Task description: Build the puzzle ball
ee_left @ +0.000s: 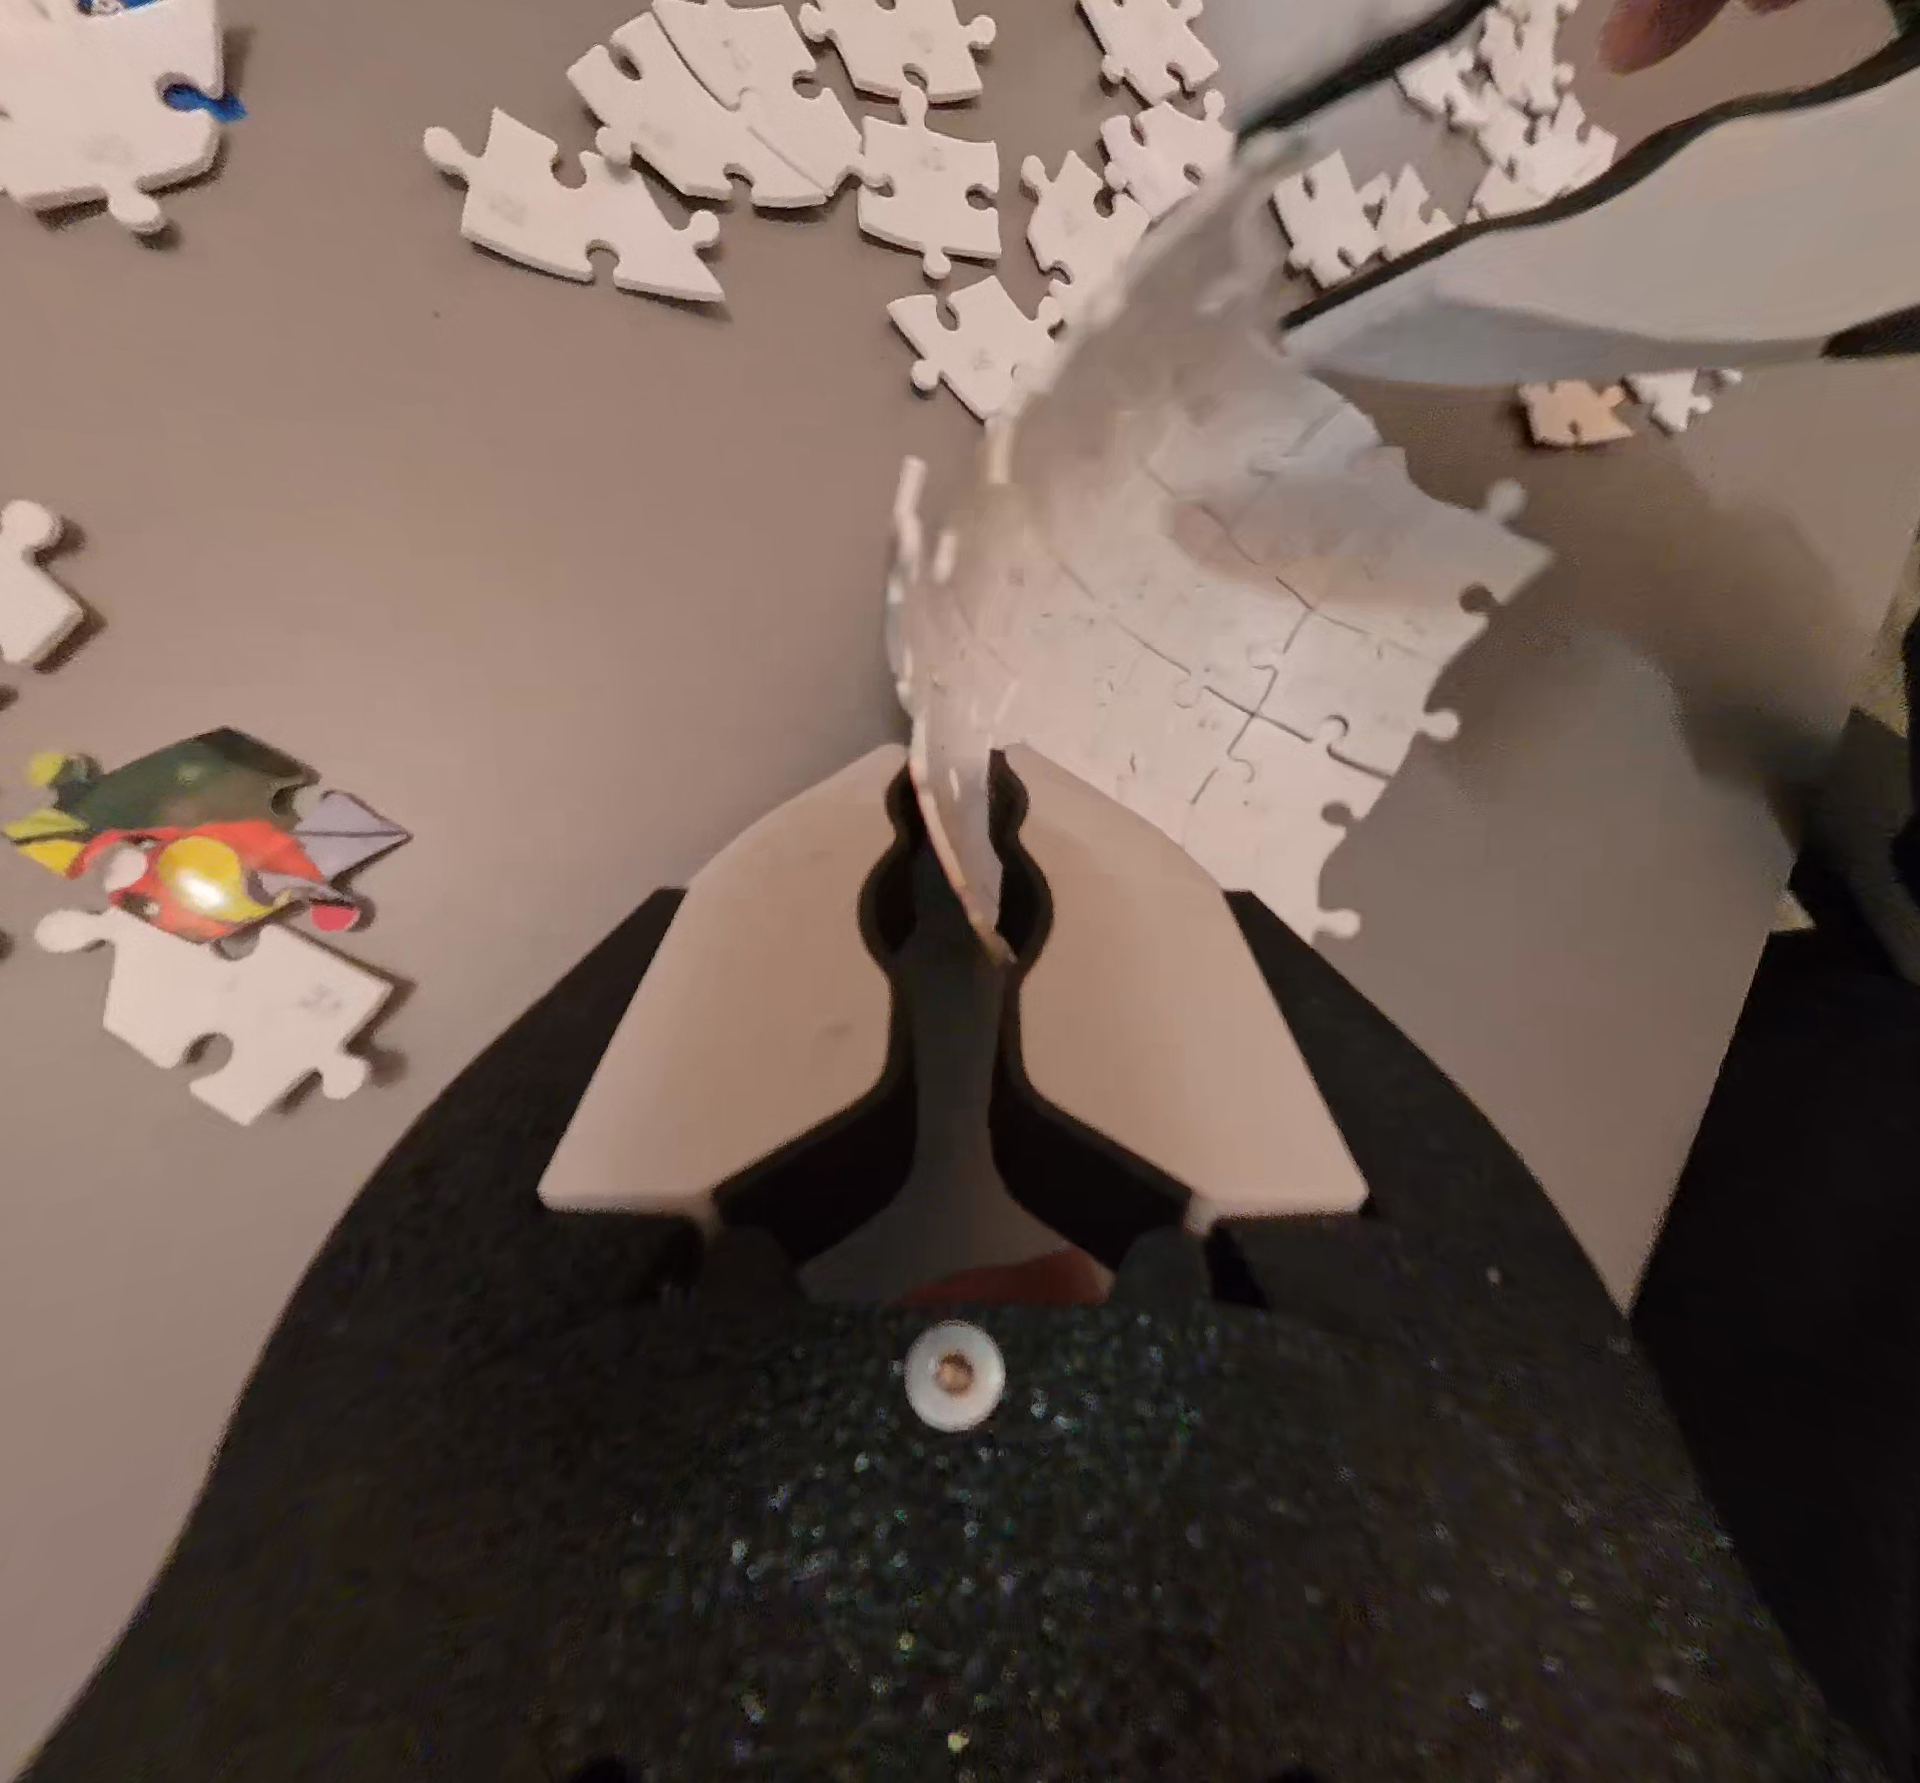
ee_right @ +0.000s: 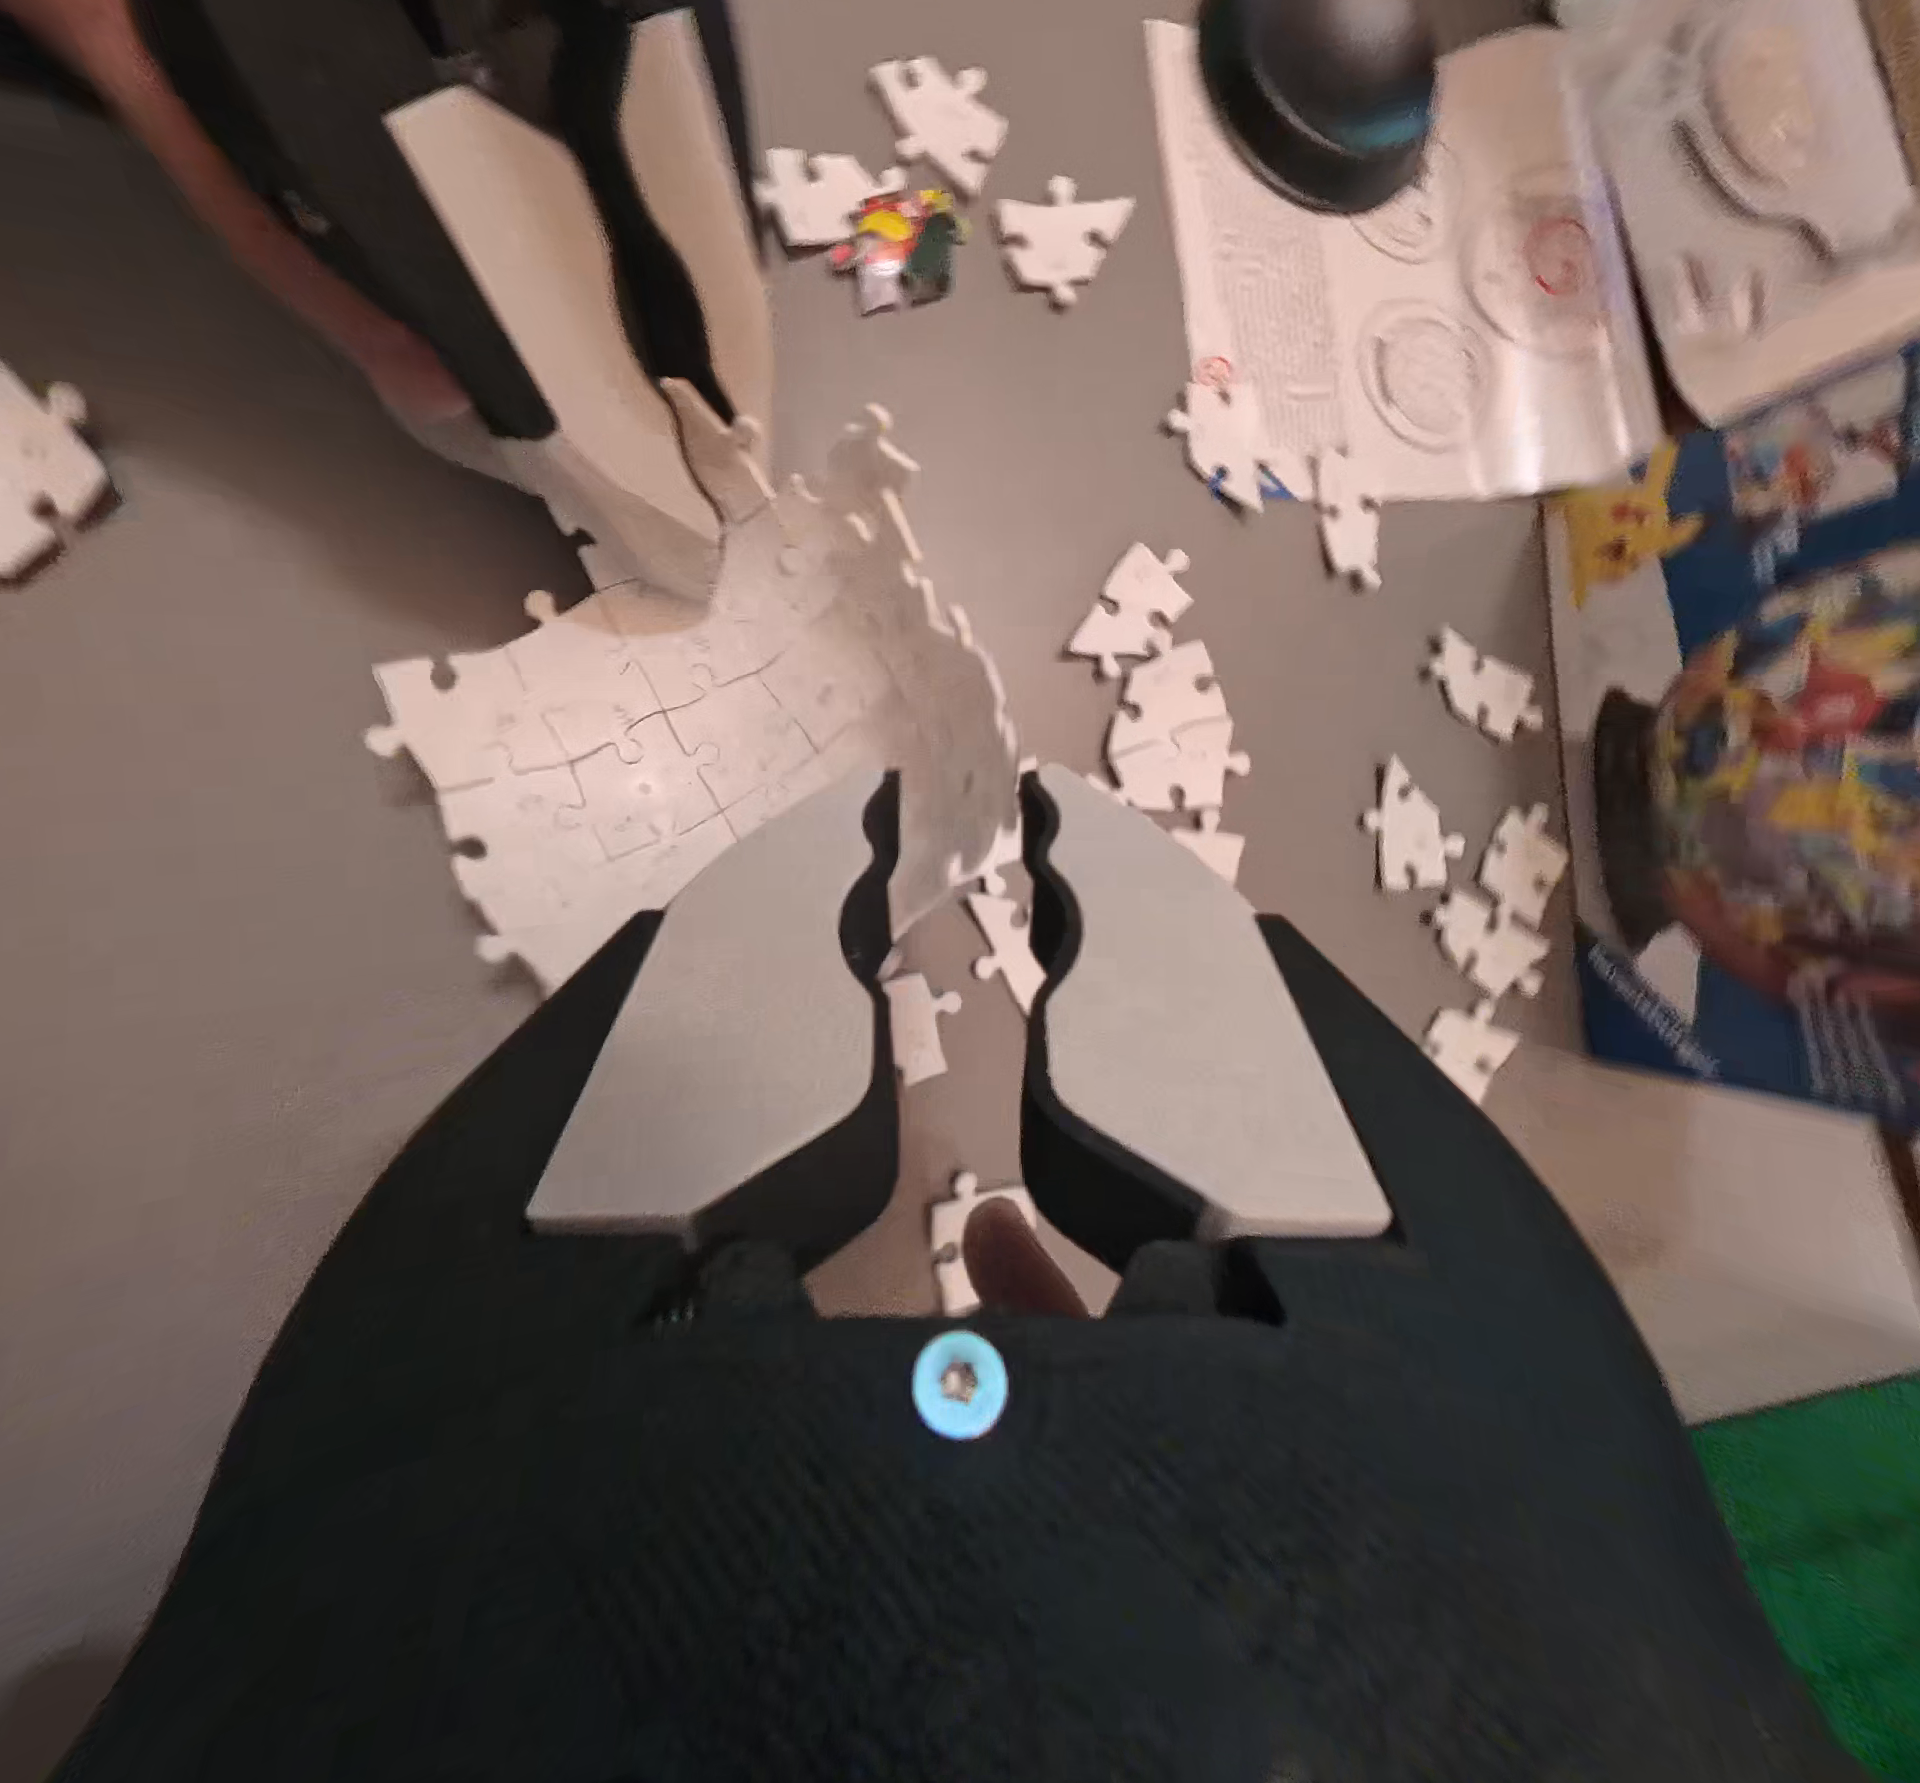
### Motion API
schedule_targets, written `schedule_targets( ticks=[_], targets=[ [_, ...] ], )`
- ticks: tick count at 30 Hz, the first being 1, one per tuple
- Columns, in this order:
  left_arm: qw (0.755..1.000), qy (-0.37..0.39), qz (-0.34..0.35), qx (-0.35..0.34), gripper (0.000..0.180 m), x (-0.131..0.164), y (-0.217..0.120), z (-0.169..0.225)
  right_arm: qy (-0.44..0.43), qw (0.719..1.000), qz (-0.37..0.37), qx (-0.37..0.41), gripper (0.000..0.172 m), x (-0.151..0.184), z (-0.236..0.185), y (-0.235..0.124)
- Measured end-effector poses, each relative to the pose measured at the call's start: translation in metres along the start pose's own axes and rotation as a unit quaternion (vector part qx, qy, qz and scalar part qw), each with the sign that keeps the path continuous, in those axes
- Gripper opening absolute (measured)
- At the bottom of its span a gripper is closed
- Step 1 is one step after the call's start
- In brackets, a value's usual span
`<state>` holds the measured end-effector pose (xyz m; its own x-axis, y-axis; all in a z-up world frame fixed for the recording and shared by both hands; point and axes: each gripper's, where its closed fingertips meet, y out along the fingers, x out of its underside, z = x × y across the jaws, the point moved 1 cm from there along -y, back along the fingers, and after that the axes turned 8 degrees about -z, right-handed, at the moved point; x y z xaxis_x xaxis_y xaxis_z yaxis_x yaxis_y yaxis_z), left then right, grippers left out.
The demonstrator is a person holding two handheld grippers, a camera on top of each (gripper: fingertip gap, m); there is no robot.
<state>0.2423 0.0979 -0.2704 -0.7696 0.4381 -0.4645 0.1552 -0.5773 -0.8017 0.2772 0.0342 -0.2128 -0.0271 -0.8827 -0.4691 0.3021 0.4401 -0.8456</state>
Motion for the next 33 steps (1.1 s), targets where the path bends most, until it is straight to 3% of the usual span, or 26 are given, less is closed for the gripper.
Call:
schedule_targets(
  ticks=[4, 10, 20, 28, 33],
  targets=[
    [0.999, -0.024, 0.022, -0.007, 0.01, 0.002, -0.002, -0.002, 0.175, 0.983, 0.035, -0.051, 0.036, 0.023, -0.004, -0.014],
    [0.999, -0.025, 0.027, -0.023, 0.012, 0.005, -0.003, -0.001, 0.343, 0.924, 0.053, -0.161, 0.041, 0.042, -0.011, 0.008],
    [0.998, -0.017, 0.036, -0.047, 0.014, 0.008, -0.003, 0.001, 0.334, 0.914, 0.01, -0.231, 0.009, 0.033, -0.016, 0.03],
    [0.997, -0.005, 0.043, -0.06, 0.022, 0.003, -0.002, 0.001, 0.293, 0.945, -0.019, -0.143, 0.003, 0.035, 0.001, 0.019],
    [0.988, 0.033, 0.073, -0.131, 0.025, -0.013, -0.017, -0.009, 0.25, 0.962, -0.05, -0.094, 0.003, 0.032, 0.004, 0.012]
  ],
)
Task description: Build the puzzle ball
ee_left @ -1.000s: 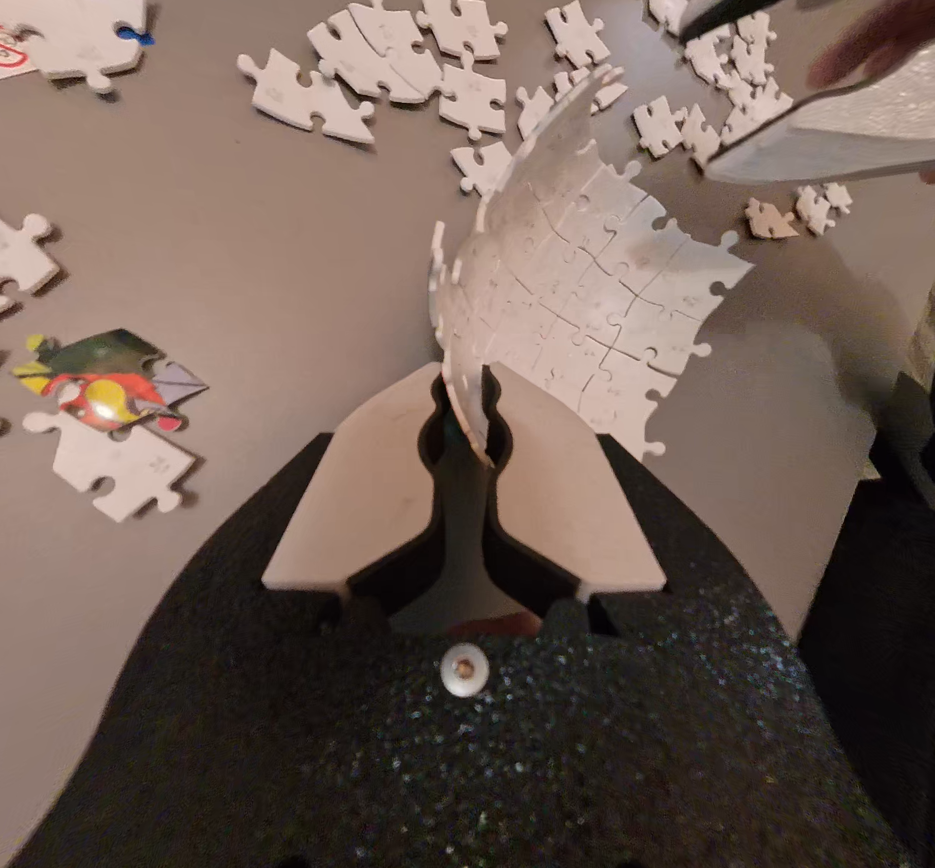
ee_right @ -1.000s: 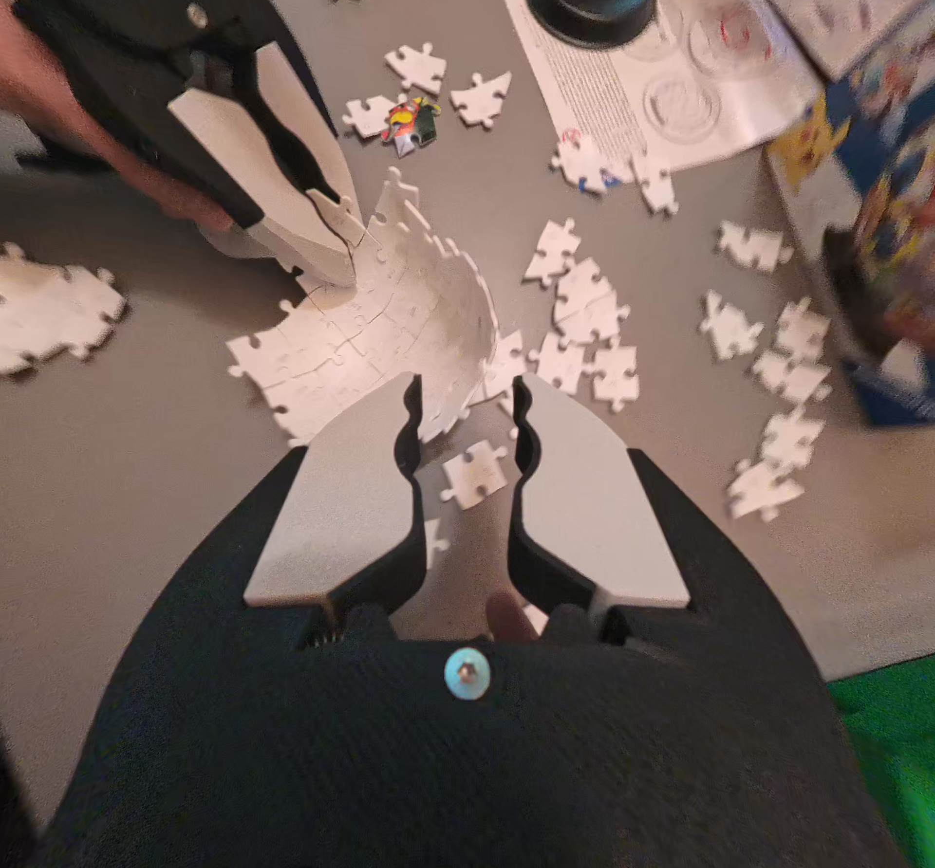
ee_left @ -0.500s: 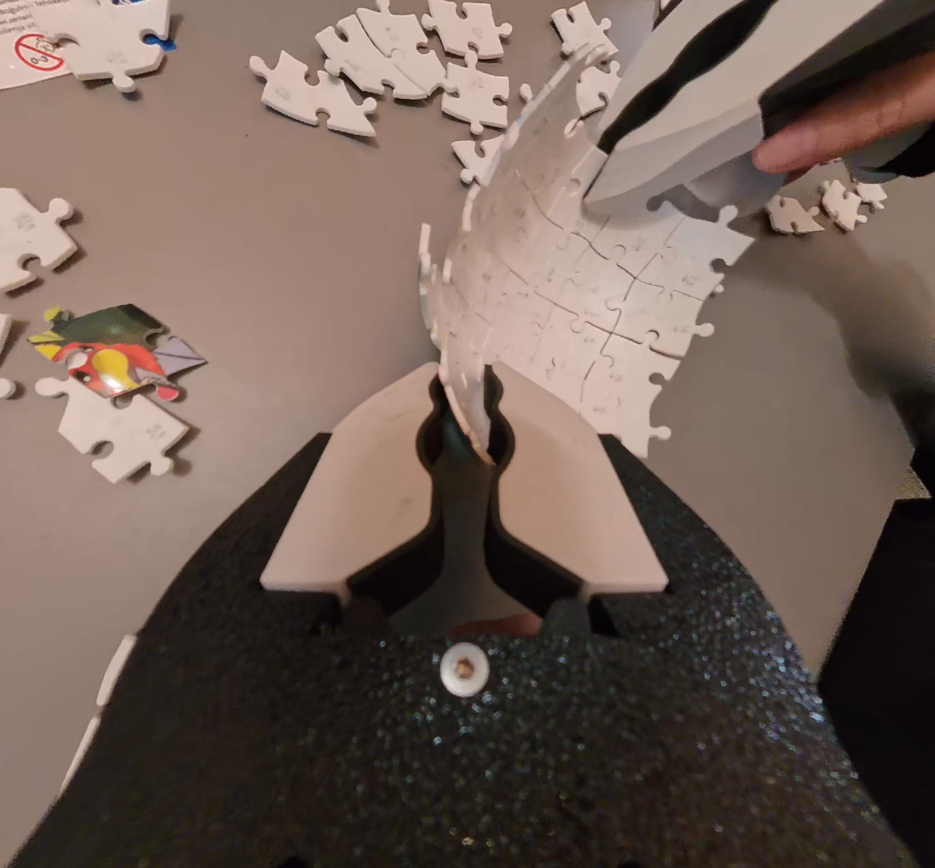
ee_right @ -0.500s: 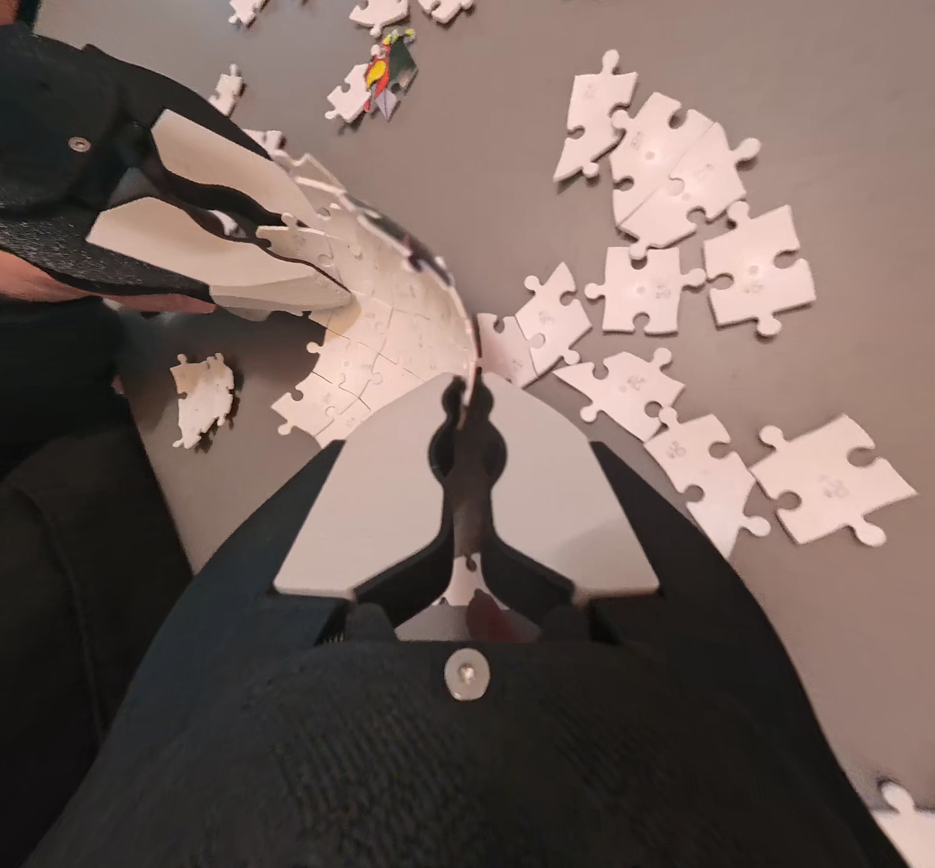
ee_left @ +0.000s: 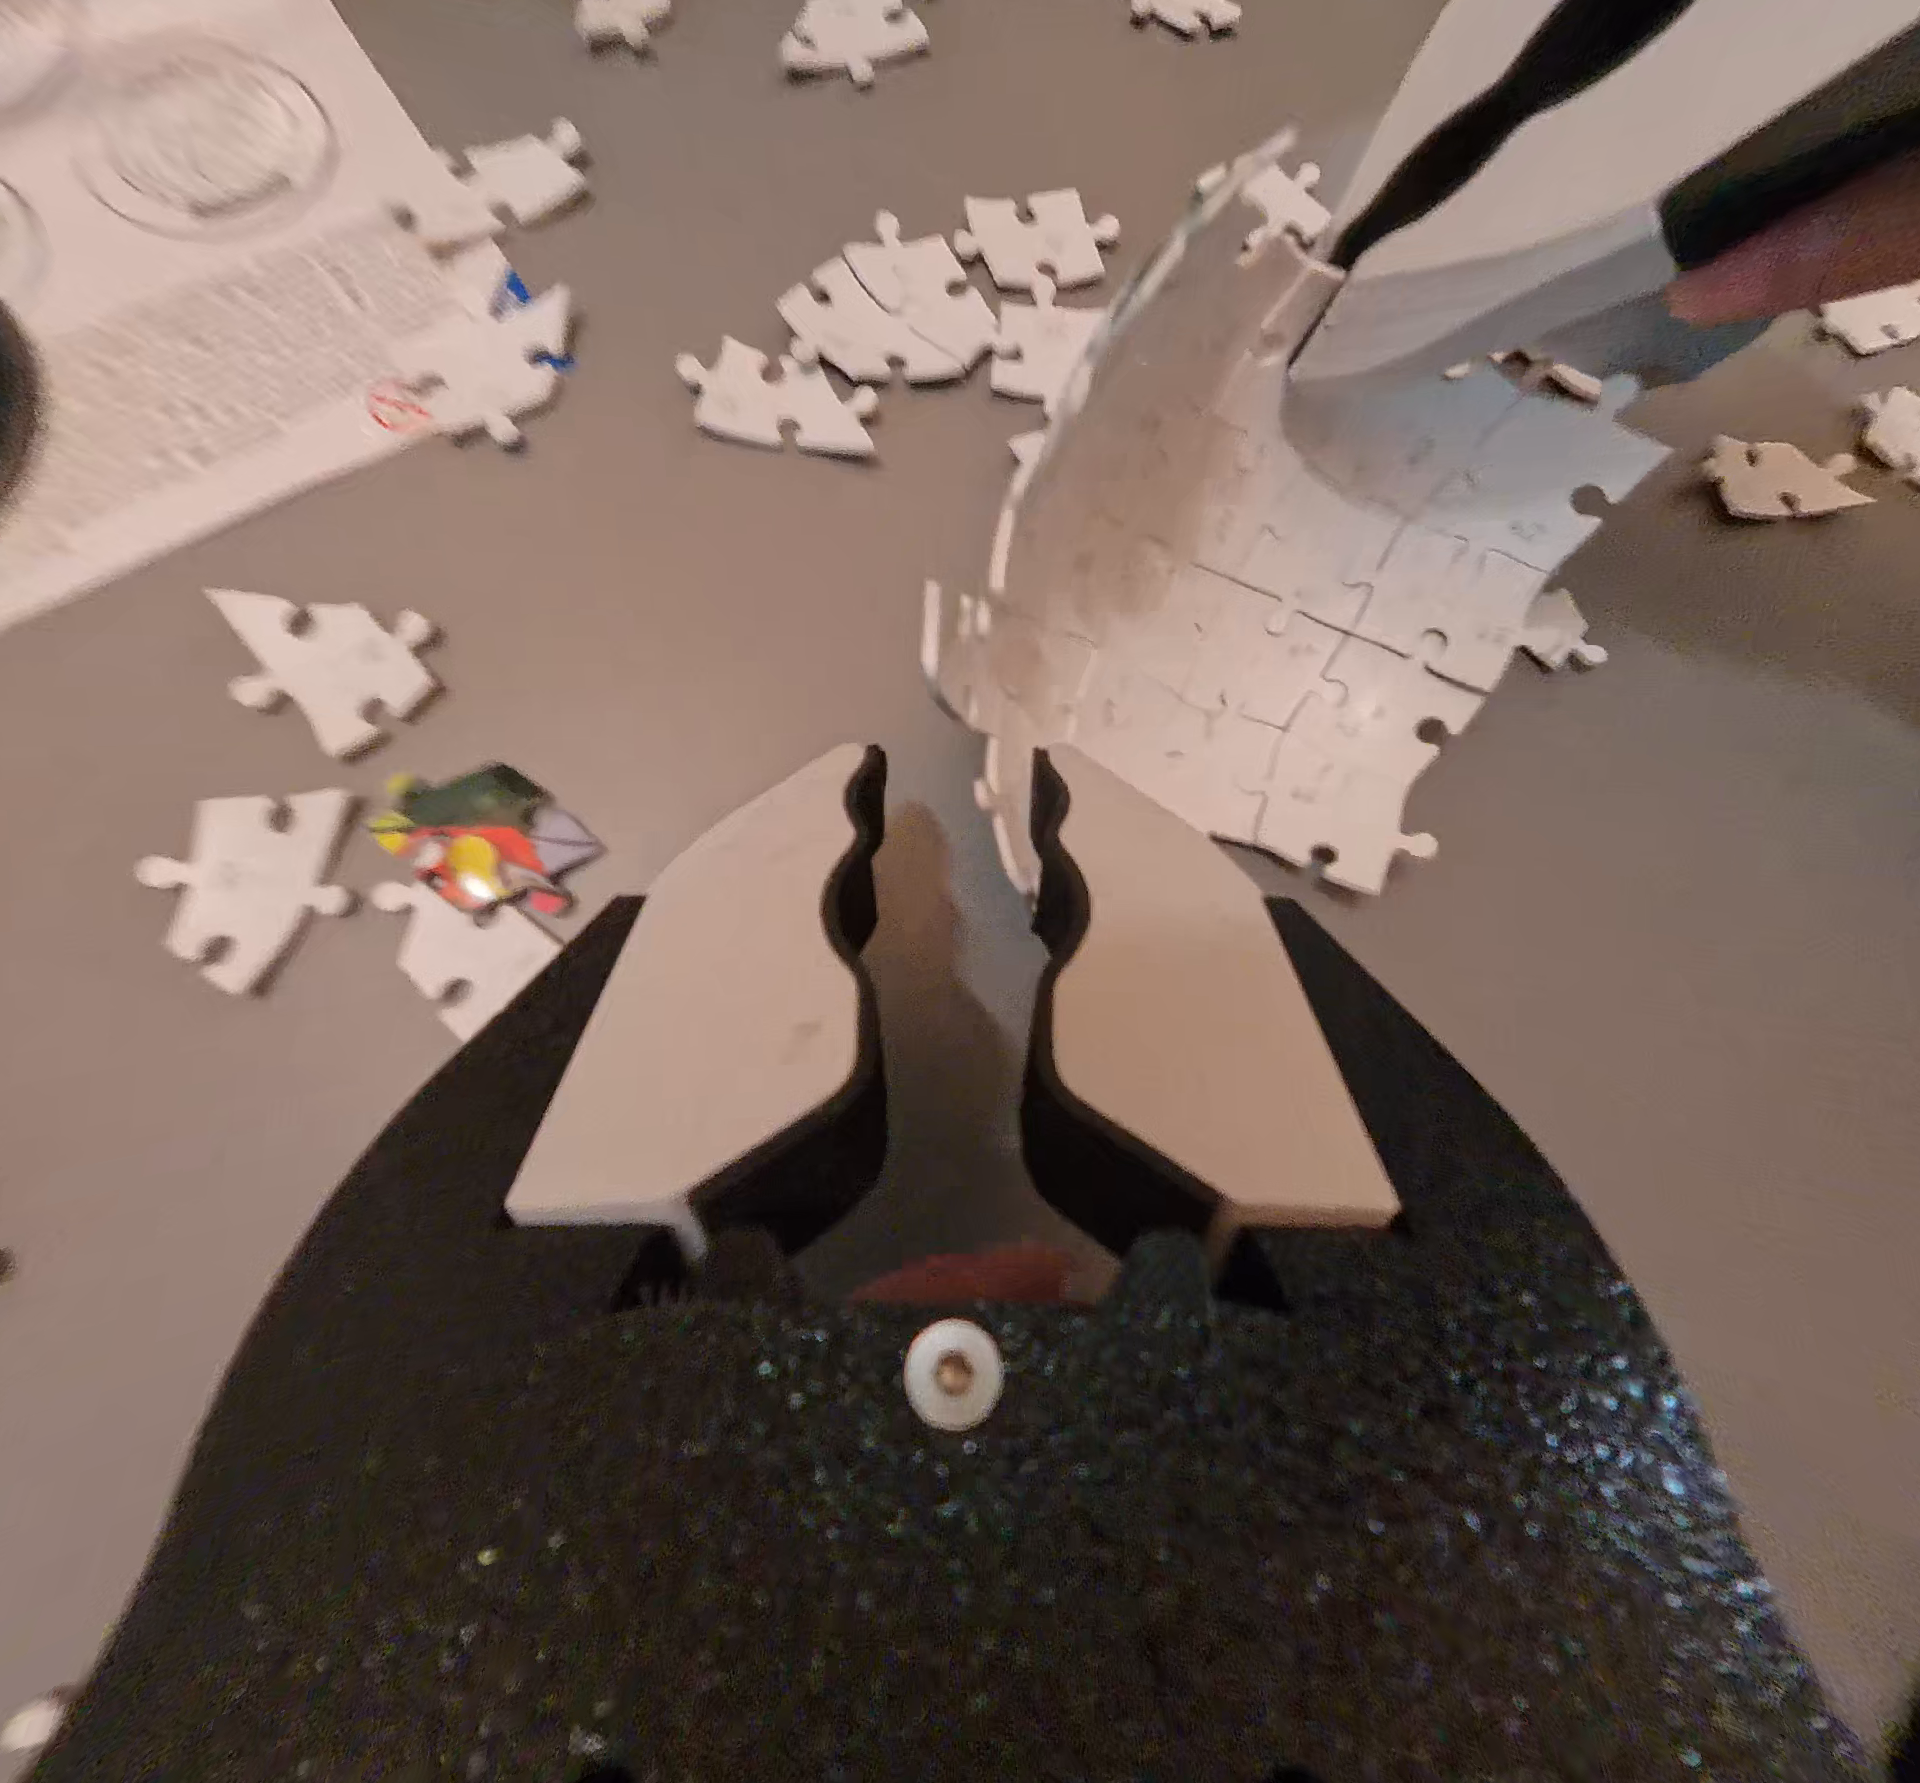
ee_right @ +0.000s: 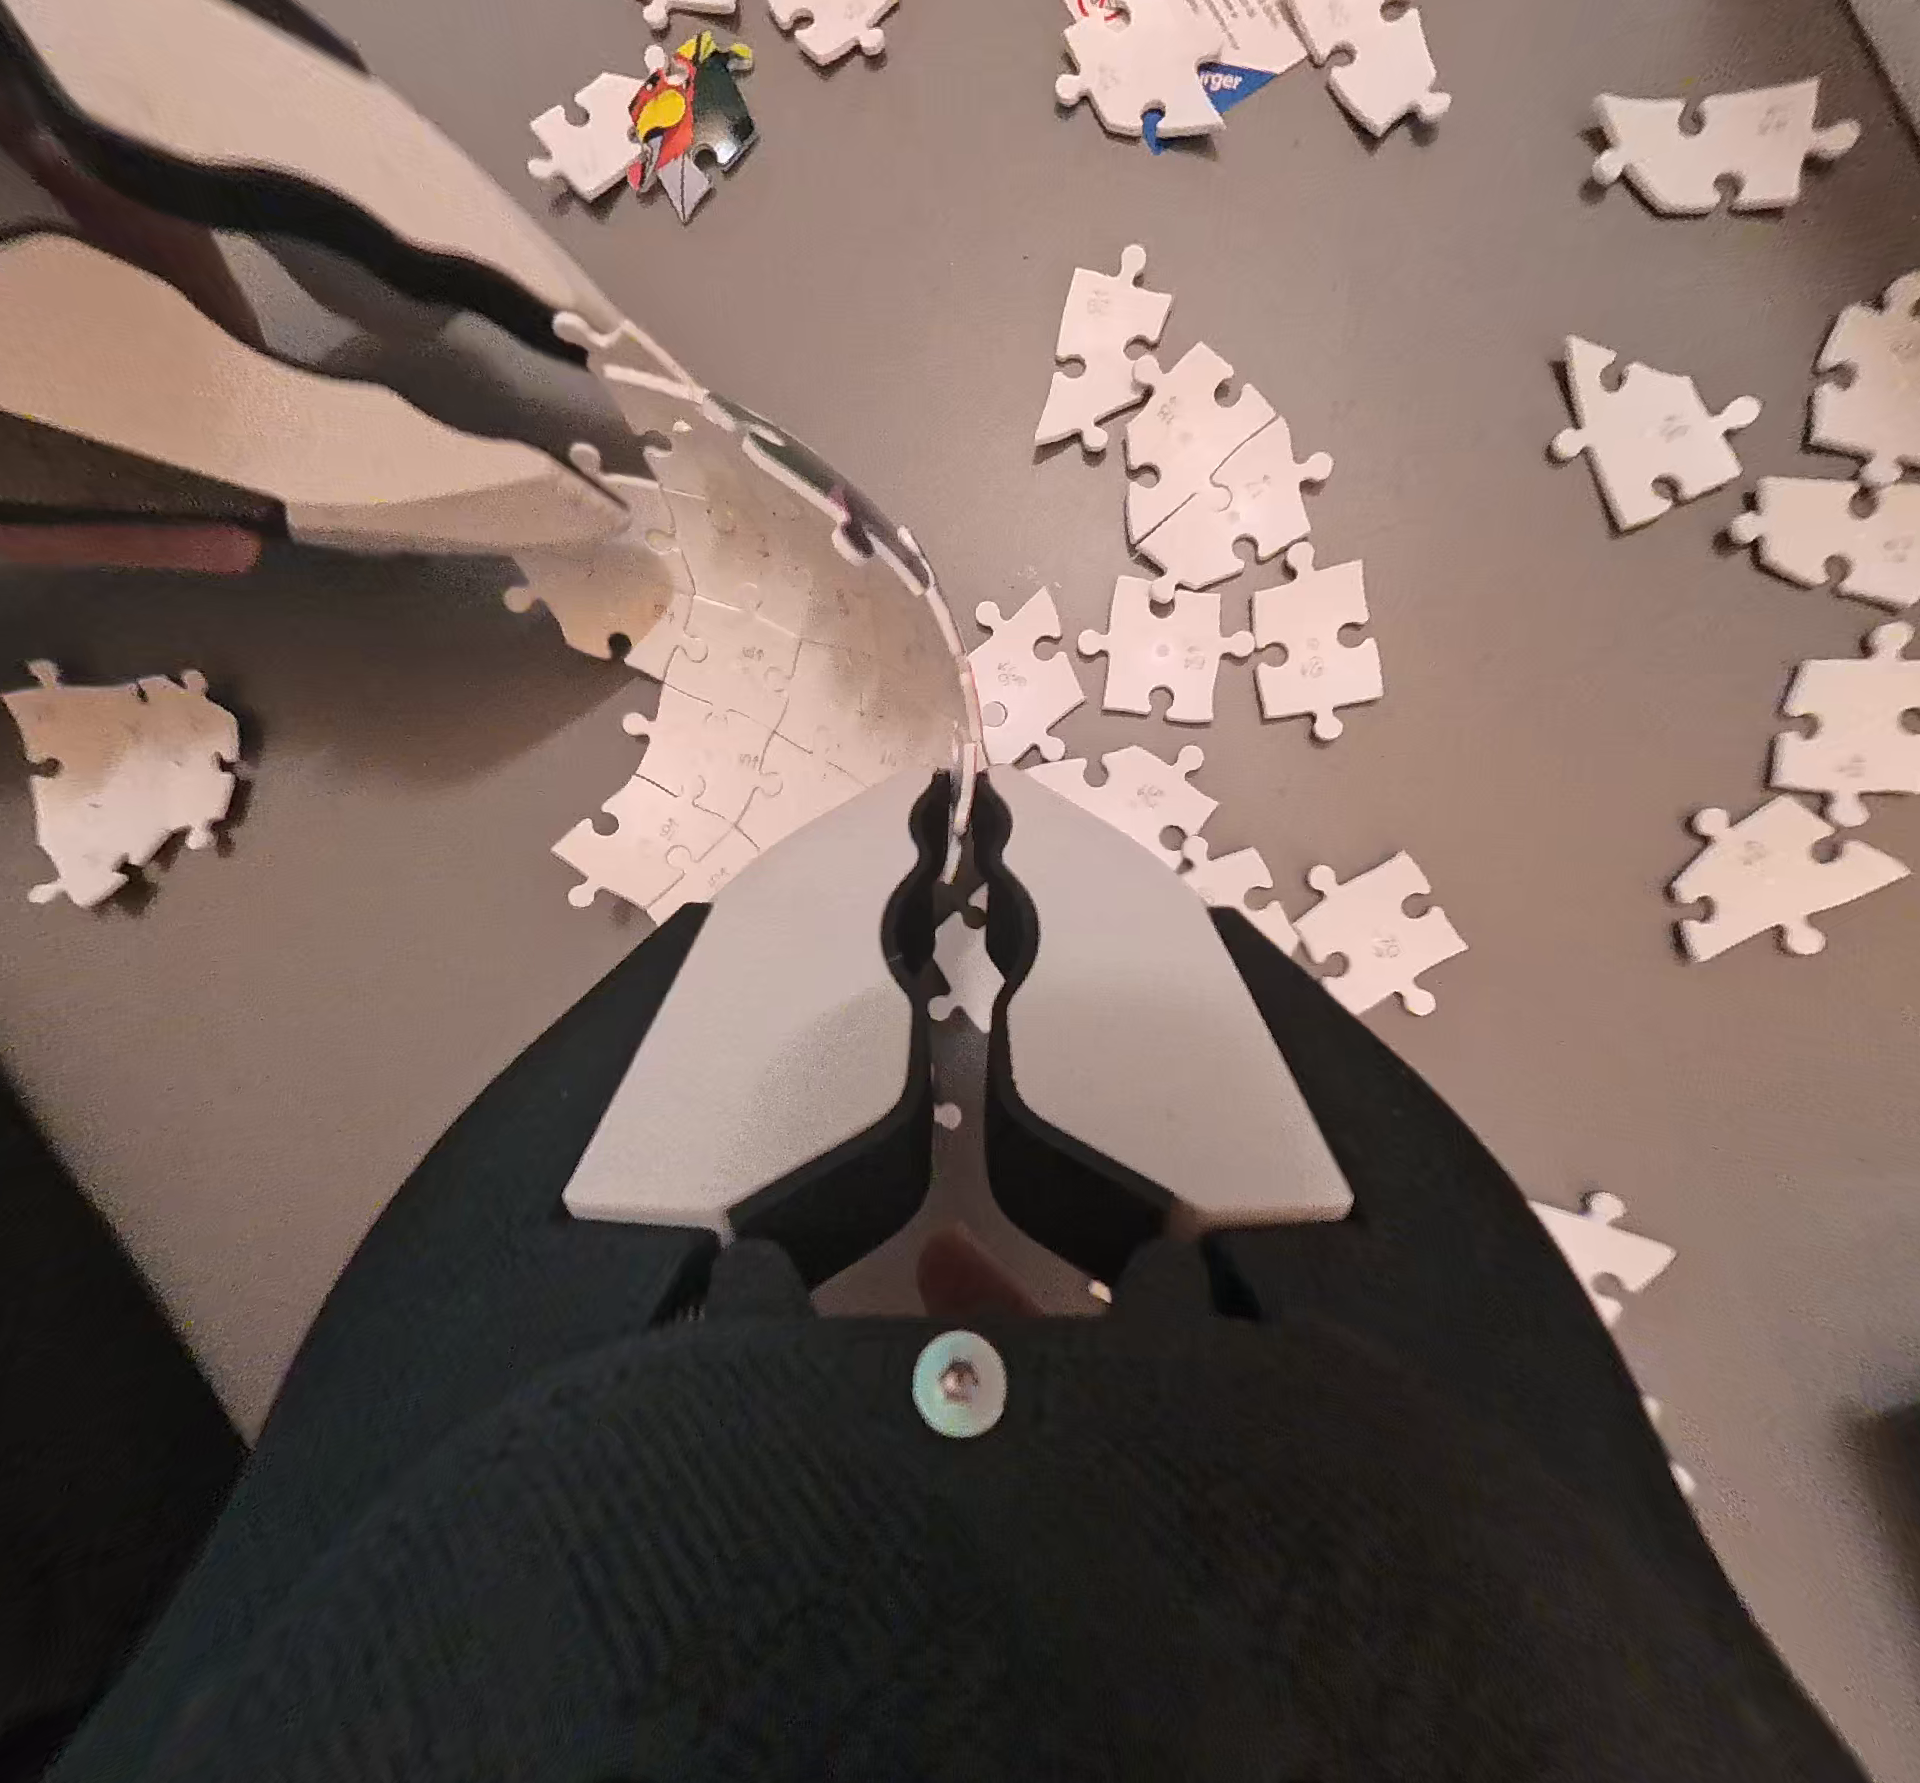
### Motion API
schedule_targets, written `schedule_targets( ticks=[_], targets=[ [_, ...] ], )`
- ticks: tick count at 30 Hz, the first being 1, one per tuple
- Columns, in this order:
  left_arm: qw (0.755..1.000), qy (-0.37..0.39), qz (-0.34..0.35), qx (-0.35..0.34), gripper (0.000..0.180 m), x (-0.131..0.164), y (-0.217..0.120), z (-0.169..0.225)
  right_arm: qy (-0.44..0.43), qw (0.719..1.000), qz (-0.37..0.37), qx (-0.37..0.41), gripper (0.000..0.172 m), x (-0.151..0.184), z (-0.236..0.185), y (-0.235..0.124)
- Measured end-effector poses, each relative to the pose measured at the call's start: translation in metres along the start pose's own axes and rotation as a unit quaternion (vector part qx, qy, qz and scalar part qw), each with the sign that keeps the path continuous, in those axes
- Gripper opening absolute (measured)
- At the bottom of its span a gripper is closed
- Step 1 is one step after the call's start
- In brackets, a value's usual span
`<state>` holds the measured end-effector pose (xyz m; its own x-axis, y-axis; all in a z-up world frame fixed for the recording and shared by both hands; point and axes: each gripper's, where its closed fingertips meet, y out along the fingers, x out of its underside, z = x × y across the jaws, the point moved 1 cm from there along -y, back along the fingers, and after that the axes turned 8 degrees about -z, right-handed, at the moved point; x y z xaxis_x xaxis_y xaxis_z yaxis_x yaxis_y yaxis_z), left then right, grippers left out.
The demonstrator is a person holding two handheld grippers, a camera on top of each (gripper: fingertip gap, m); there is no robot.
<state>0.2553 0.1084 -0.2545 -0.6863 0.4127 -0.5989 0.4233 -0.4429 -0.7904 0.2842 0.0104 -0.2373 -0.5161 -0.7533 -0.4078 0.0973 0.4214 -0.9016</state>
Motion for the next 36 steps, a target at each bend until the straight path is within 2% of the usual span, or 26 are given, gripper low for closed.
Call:
schedule_targets(
  ticks=[2, 6, 9, 17, 23, 29, 36],
  targets=[
    [1.0, 0.025, 0.015, -0.011, 0.025, -0.008, -0.003, -0.003, -0.017, 1.0, -0.007, 0.017, 0.004, -0.002, -0.002, -0.001],
    [0.999, 0.039, 0.011, 0.014, 0.018, -0.013, 0.001, 0.001, -0.033, 0.999, -0.014, 0.036, 0.004, -0.006, -0.003, -0.001],
    [0.998, 0.06, 0.002, -0.007, 0.012, -0.011, 0.006, -0.003, -0.037, 0.998, -0.018, 0.038, 0.004, -0.006, -0.004, -0.002],
    [0.993, 0.113, 0.003, -0.032, 0.012, -0.01, 0.009, -0.004, -0.045, 0.998, -0.023, 0.045, 0.004, -0.006, -0.005, -0.003],
    [0.99, 0.139, 0.013, -0.013, 0.011, -0.01, 0.006, -0.002, -0.05, 0.997, -0.023, 0.045, 0.004, -0.006, -0.005, -0.003],
    [0.992, 0.123, 0.025, 0.013, 0.02, -0.014, 0.003, 0.004, -0.056, 0.997, -0.021, 0.049, 0.004, -0.009, -0.007, -0.004],
    [0.996, 0.082, 0.027, 0.011, 0.008, -0.016, 0.003, 0.002, -0.057, 0.997, -0.018, 0.049, 0.003, -0.009, -0.008, -0.005]
  ],
)
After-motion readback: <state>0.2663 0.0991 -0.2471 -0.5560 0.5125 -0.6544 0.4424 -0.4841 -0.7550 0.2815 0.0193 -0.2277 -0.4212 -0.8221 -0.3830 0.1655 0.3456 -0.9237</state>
